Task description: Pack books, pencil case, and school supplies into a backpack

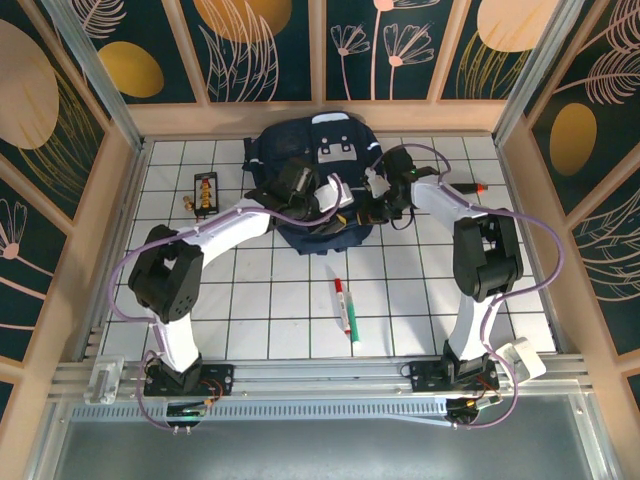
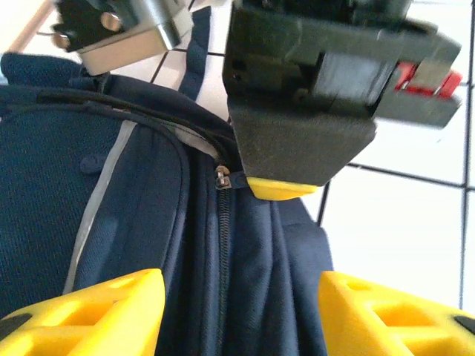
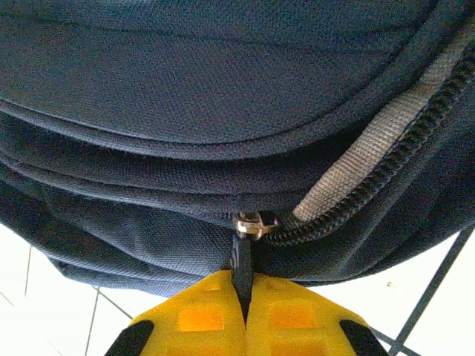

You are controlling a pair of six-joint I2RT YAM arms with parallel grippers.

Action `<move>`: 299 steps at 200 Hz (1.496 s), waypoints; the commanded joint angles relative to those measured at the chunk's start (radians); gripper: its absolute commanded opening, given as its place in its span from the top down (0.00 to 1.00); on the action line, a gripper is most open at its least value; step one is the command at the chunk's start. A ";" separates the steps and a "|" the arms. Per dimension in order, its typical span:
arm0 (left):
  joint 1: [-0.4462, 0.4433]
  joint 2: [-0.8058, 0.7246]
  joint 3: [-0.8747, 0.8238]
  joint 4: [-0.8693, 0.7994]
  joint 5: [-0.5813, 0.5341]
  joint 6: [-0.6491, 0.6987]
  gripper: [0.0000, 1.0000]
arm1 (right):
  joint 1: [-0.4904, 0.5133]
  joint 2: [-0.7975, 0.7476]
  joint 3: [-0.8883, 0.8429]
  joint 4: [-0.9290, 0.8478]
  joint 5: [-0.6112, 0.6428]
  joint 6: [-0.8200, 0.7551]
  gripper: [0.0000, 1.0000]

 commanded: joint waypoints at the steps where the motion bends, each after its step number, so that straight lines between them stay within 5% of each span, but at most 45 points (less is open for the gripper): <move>1: 0.024 0.041 0.027 0.053 0.015 0.201 0.43 | 0.002 -0.053 0.008 -0.004 -0.111 -0.022 1.00; 51: 0.039 0.086 0.042 0.096 -0.034 0.284 0.46 | -0.033 -0.106 -0.016 0.035 -0.338 -0.028 1.00; 125: 0.058 0.094 0.045 0.089 -0.017 0.293 1.00 | -0.041 -0.126 -0.006 0.038 -0.364 -0.003 1.00; 148: 0.065 0.064 0.013 0.099 0.002 0.310 1.00 | -0.047 -0.141 -0.015 0.059 -0.300 0.021 1.00; 164: 0.077 0.045 0.011 0.106 0.037 0.287 1.00 | -0.051 -0.153 -0.038 0.063 -0.219 0.020 0.76; 191: 0.082 0.024 0.014 0.111 0.097 0.254 1.00 | -0.054 -0.227 -0.108 0.112 -0.078 0.040 0.54; 228: 0.087 0.028 0.036 0.084 0.155 0.196 1.00 | 0.055 -0.534 -0.377 0.474 0.258 -0.071 0.51; 254: 0.092 0.035 0.082 0.020 0.214 0.158 1.00 | 0.187 -0.593 -0.464 0.595 0.450 -0.212 0.62; 275: 0.103 0.025 0.095 0.002 0.278 0.110 1.00 | 0.189 -0.536 -0.424 0.589 0.431 -0.031 0.77; 299: 0.126 0.024 0.104 0.018 0.382 0.007 1.00 | 0.200 -0.403 -0.284 0.461 0.384 0.301 0.68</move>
